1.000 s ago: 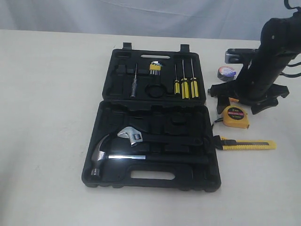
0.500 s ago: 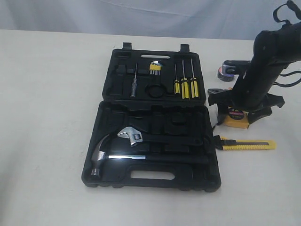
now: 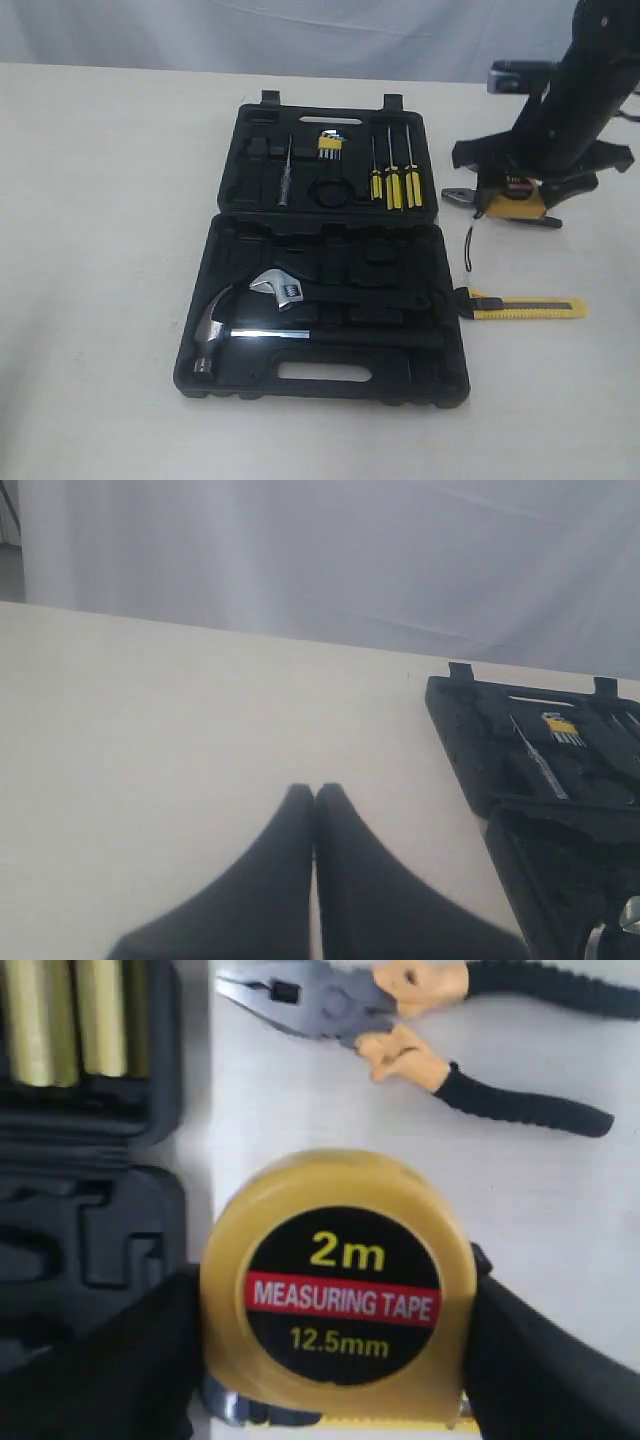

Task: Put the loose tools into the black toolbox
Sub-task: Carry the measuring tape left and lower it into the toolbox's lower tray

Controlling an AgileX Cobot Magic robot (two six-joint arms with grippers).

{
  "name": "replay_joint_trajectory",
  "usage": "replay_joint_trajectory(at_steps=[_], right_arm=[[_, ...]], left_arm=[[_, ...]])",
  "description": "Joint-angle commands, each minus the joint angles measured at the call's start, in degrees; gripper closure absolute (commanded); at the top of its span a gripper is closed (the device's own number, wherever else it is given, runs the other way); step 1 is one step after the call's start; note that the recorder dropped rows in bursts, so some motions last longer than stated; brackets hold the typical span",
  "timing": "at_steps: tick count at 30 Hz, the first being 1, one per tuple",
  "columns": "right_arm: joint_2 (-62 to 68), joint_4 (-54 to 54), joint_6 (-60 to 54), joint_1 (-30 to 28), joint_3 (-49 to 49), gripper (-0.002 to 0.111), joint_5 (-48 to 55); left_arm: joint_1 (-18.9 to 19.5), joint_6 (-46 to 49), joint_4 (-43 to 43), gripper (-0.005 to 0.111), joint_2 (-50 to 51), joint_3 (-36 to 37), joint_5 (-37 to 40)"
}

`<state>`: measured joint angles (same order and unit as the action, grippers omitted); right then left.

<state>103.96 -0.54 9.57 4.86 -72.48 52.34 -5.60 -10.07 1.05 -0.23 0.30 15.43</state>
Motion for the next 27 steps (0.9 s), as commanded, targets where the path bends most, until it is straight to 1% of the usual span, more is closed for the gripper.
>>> replay_joint_trajectory(at_steps=[1,4,5,6,7,8,12,14,15,20,27], right_arm=[[-9.1,1.5,-0.6,5.9,-3.2,0.108,6.3],[-12.2,5.8,1.3,14.6,-5.8,0.108,6.5],[-12.2,6.4,2.4,16.6,-6.5,0.108,6.0],[-11.6,6.4,4.6,20.4,-7.4,0.108,4.0],[-10.8,6.4,5.7,22.0,-7.8,0.109,2.3],[-9.1,6.4,7.5,24.5,-8.1,0.109,-1.9],[-1.9,6.3,12.8,30.0,-8.1,0.109,-16.8],[2.1,6.3,14.2,30.8,-8.1,0.109,-21.3],[3.1,6.3,14.5,30.8,-8.2,0.109,-21.9],[8.4,5.8,14.8,30.8,-8.2,0.109,-22.1],[11.8,5.3,14.8,30.9,-8.4,0.109,-23.5]], left_arm=[[-0.3,0.0,-0.3,0.107,0.2,-0.3,0.0],[-0.3,0.0,-0.3,0.107,0.2,-0.3,0.0],[-0.3,0.0,0.0,0.107,0.2,-0.3,0.0],[-0.3,0.0,0.0,0.107,0.2,-0.3,0.0],[-0.3,0.0,0.0,0.107,0.2,-0.3,0.0],[-0.3,0.0,0.0,0.107,0.2,-0.3,0.0],[-0.3,0.0,0.0,0.107,0.2,-0.3,0.0],[-0.3,0.0,0.0,0.107,0.2,-0.3,0.0],[-0.3,0.0,0.0,0.107,0.2,-0.3,0.0],[-0.3,0.0,0.0,0.107,0.2,-0.3,0.0],[-0.3,0.0,0.0,0.107,0.2,-0.3,0.0]])
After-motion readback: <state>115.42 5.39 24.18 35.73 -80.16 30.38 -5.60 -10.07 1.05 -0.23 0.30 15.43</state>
